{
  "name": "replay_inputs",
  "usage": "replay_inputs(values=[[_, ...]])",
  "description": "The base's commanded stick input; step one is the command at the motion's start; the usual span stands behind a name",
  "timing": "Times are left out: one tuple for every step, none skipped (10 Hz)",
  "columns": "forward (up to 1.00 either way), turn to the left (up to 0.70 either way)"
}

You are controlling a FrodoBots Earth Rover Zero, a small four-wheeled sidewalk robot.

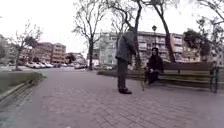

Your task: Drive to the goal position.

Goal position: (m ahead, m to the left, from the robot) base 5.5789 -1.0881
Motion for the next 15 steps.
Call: replay_inputs(values=[[0.70,0.00],[0.70,0.00],[0.70,0.00],[0.70,0.00],[0.70,0.00],[0.70,0.12],[0.70,0.27],[0.70,0.27],[0.70,0.27],[0.70,0.27],[0.70,0.27],[0.70,0.27],[0.70,0.27],[0.70,0.27],[0.70,0.27]])
